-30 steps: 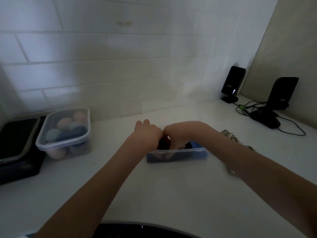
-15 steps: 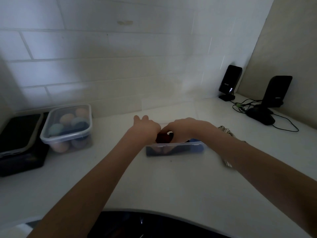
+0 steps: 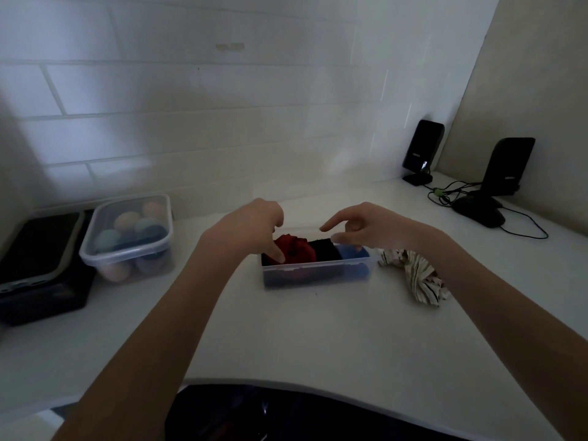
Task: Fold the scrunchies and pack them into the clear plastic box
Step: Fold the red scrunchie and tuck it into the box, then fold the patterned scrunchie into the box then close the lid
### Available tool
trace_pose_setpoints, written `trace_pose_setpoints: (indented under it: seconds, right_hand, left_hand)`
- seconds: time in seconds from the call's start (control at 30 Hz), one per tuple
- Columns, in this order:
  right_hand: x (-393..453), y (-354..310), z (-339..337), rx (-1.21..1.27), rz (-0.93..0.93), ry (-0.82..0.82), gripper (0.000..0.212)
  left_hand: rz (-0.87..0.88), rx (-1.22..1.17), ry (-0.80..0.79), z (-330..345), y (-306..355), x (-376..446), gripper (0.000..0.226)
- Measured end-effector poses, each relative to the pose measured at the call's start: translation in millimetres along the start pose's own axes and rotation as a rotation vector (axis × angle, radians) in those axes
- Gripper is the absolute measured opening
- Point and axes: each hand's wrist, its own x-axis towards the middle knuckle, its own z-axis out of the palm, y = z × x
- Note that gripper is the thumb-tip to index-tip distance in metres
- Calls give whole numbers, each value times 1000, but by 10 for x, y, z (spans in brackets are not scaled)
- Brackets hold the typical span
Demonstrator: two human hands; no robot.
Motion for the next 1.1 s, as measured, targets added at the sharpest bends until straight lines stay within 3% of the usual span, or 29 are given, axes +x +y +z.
trace_pose_setpoints:
  seconds: [0.13, 0.2, 0.33, 0.4, 0.57, 0.63, 0.77, 0.87, 0.93, 1.0, 1.1]
  right_hand:
    - [-143, 199, -26, 34, -13, 275, 10]
    - [-238, 343, -48, -4, 66, 368, 12]
    - [-434, 687, -21, -257, 447, 303, 43]
    - [-506, 752, 53, -289, 542, 270, 52]
    - [-506, 740, 215, -269, 410, 310, 20]
    - [-485, 740, 198, -252, 404, 306, 16]
    - [-467, 634, -88, -84, 400, 427, 29]
    - [-479, 369, -314, 86, 323, 544, 41]
    - [-464, 121, -351, 215, 260, 509, 47]
    - [-417, -85, -321, 306, 209, 466, 53]
    - [-295, -233, -251, 473, 134, 481, 54]
  left_hand:
    - [47, -41, 39, 50, 25, -17, 58]
    - [82, -15, 79, 108, 64, -14, 47]
    - [110, 35, 125, 212, 152, 3, 38]
    - [100, 58, 112, 254, 159, -2, 41]
    - [87, -14, 168, 277, 124, -35, 36]
    - [98, -54, 231, 280, 139, -30, 30]
    - [193, -289, 318, 295, 230, 14, 32]
    - [230, -483, 264, 277, 398, 93, 56]
    - [225, -624, 177, 263, 555, 150, 70]
    - [242, -779, 89, 260, 702, 216, 63]
    - [293, -996, 60, 283, 783, 291, 35]
